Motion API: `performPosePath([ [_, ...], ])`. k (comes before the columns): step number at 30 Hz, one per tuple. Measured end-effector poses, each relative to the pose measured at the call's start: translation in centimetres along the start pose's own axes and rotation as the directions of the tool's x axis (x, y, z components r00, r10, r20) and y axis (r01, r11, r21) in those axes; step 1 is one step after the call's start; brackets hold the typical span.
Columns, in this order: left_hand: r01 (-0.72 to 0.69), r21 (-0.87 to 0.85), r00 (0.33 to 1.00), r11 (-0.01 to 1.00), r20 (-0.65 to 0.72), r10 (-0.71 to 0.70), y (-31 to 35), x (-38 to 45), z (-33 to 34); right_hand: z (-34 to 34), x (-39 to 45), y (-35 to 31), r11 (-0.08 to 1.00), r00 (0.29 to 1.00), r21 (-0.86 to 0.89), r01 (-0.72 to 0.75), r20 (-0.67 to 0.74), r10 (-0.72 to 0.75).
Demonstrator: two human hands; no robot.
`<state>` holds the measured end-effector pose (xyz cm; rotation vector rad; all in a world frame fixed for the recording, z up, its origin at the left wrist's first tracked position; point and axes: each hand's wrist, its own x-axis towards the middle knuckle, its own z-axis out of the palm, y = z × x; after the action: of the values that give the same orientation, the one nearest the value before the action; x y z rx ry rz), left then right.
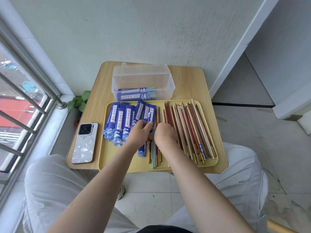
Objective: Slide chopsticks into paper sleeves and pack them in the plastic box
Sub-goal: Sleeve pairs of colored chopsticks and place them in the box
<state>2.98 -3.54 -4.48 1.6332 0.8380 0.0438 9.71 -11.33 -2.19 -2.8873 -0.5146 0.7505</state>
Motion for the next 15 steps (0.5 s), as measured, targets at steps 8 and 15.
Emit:
performPosePath([
  [8, -0.002, 0.016, 1.0, 1.0, -0.005, 0.002, -0.4, 0.3, -0.2, -0.4, 0.3, 0.1, 0.978, 0.995, 0.188, -0.086, 0.067, 0.075],
  [15, -0.01, -0.002, 1.0, 1.0, 0.011, 0.01, -0.3, 0.1, 0.0, -1.0, 0.7, 1.8, 0.94, 0.998, 0.34, 0.02, -0.064, 0.002],
])
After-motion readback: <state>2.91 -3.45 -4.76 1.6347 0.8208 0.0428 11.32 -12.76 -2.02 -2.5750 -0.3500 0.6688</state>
